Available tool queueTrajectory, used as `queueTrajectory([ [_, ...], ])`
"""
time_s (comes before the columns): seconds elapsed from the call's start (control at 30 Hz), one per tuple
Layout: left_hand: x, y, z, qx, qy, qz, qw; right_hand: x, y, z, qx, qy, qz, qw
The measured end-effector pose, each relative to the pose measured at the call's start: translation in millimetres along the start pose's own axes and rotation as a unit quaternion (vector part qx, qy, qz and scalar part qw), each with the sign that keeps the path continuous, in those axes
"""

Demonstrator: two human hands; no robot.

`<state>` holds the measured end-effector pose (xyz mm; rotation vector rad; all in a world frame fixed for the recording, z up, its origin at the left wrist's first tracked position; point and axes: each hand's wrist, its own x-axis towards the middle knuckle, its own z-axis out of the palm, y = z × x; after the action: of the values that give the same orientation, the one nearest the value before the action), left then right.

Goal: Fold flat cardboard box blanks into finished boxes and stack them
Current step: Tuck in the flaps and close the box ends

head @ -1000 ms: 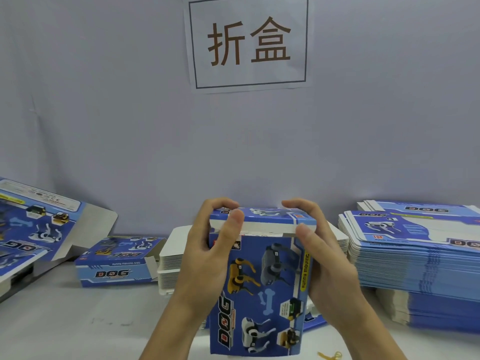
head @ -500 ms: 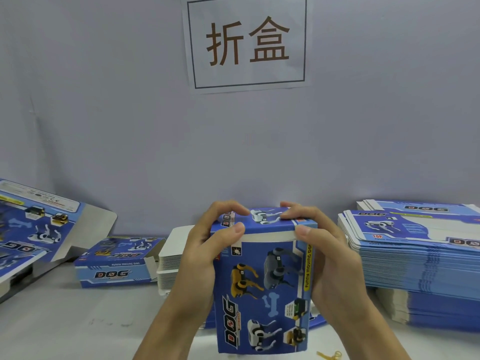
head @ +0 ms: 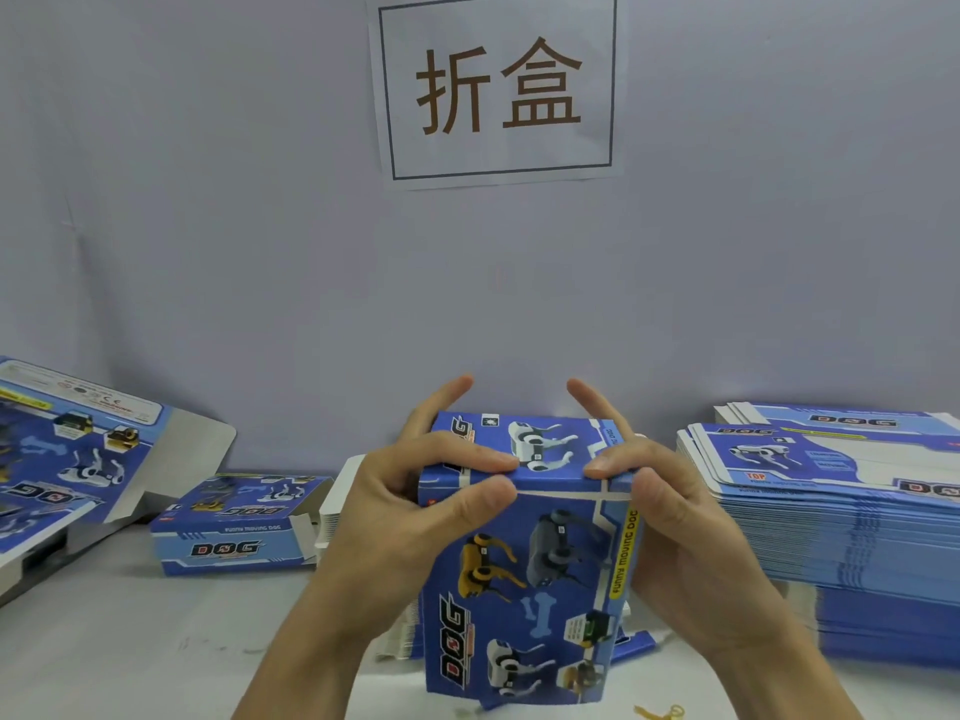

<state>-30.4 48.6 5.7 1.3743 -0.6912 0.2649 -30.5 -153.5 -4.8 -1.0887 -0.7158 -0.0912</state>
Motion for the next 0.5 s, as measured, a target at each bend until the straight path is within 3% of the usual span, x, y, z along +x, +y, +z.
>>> queueTrajectory([
  [0.2,1.7,-7.2,10.4,0.044,0.062,-0.016,0.997,5.4,5.5,1.1,-0.078,0.079,-0.023,0.994],
  [0.37,4.3,-4.9,4.4,0.012,0.054,-0.092,0.994,6.5,8.0,0.5,-0.143,0.027,0.007,0.989],
  [0.5,1.5,13.1,-14.0,0.152,0.039,-0.099,0.983,6.0,-4.1,-2.6,-0.211,-0.007,0.024,0.977],
])
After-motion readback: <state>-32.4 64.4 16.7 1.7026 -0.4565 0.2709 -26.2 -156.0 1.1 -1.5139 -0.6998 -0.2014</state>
